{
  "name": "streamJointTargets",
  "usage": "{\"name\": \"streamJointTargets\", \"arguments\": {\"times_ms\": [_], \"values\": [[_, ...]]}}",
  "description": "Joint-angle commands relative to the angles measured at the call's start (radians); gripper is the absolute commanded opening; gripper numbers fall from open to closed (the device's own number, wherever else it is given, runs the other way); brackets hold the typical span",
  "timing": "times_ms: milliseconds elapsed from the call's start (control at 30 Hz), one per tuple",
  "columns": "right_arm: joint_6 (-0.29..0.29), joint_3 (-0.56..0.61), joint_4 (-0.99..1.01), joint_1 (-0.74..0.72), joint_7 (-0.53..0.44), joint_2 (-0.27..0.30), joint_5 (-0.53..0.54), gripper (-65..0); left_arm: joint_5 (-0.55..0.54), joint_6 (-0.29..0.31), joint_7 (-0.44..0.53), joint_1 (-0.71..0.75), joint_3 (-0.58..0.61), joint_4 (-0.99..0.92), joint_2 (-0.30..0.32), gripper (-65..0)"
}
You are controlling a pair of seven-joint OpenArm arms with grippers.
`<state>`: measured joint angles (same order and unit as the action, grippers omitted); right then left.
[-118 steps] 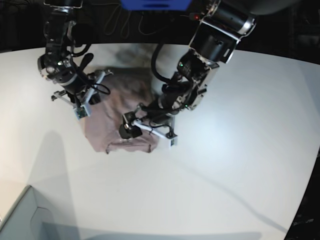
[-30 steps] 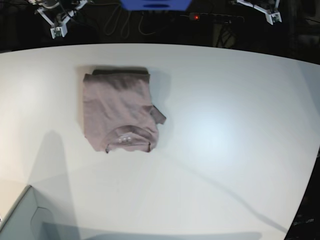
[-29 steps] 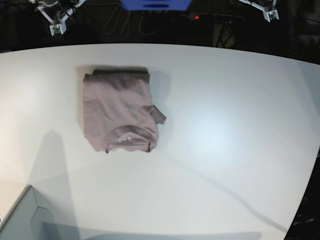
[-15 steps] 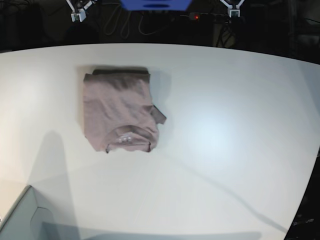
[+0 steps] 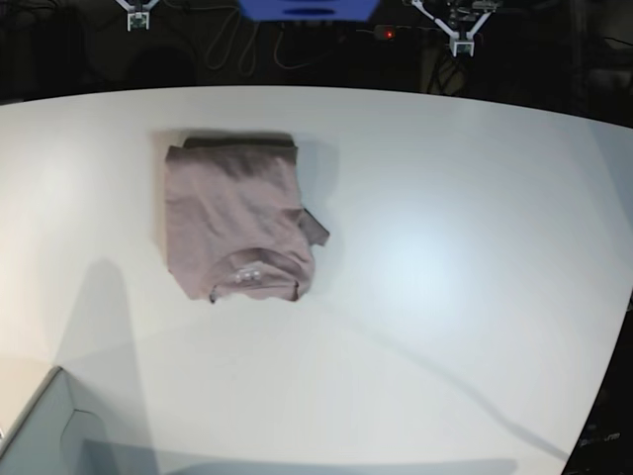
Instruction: Layout the t-shirt on the table in an organized manner, then fold the t-shirt properly
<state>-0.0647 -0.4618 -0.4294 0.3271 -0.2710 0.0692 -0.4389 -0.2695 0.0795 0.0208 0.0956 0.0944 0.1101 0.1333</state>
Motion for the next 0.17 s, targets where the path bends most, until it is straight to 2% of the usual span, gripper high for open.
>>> {"name": "streamJointTargets", "arguments": {"times_ms": [0, 133], "values": [[-0.014, -0.002, -0.003, 0.008, -0.012, 0.007, -0.002, -65.0, 0.003, 0.003, 0.001, 0.002, 0.008, 0.001, 0.006, -65.0], [-0.014, -0.002, 0.040, 0.014, -0.011, 0.016, -0.002, -65.0, 0.002, 0.003, 0.008, 0.006, 0.057, 0.001, 0.002, -65.0]]}}
